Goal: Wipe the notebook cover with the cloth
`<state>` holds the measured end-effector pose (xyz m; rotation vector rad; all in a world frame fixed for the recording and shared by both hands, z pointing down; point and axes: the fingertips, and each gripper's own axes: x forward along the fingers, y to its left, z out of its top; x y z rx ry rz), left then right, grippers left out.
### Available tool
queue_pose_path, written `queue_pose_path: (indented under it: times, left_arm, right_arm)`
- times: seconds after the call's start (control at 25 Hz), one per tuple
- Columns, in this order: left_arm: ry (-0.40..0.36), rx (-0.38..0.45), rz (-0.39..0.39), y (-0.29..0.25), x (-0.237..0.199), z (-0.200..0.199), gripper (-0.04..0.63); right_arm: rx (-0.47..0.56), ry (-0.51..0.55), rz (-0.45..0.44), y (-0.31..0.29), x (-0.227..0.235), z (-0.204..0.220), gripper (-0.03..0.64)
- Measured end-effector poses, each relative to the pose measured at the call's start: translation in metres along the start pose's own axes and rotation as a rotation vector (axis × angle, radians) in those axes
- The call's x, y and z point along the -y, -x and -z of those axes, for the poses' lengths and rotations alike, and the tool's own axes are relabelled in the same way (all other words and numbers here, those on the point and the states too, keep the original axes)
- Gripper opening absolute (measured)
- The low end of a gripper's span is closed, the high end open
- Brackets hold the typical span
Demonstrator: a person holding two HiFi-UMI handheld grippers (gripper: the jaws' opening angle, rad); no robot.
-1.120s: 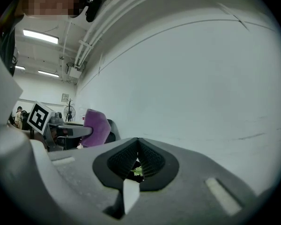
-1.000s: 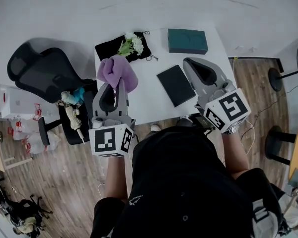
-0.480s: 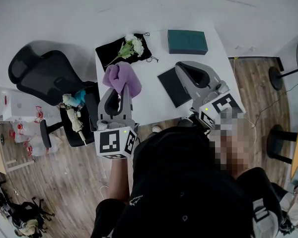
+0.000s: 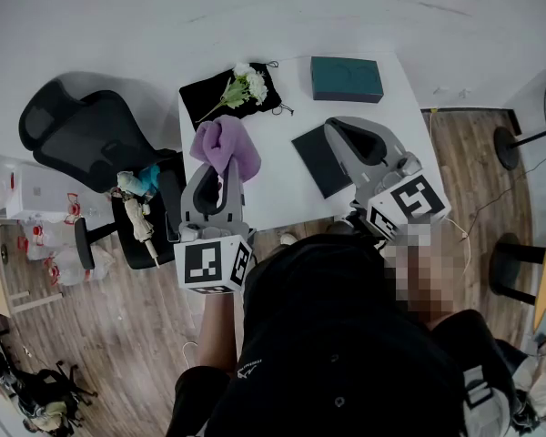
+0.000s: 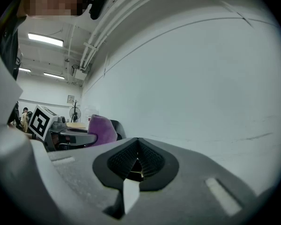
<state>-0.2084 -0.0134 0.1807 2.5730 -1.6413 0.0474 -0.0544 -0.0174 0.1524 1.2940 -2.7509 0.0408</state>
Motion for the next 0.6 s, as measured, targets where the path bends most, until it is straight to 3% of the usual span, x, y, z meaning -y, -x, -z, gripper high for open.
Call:
queue_pose_path:
  times: [0.6]
  left_arm:
    - [-0.007, 0.011, 0.005, 0.016, 0.007, 0.0, 0.062]
  right_arm:
    - [-0.007, -0.028, -0.011, 0.014, -0.015, 0.009, 0.003]
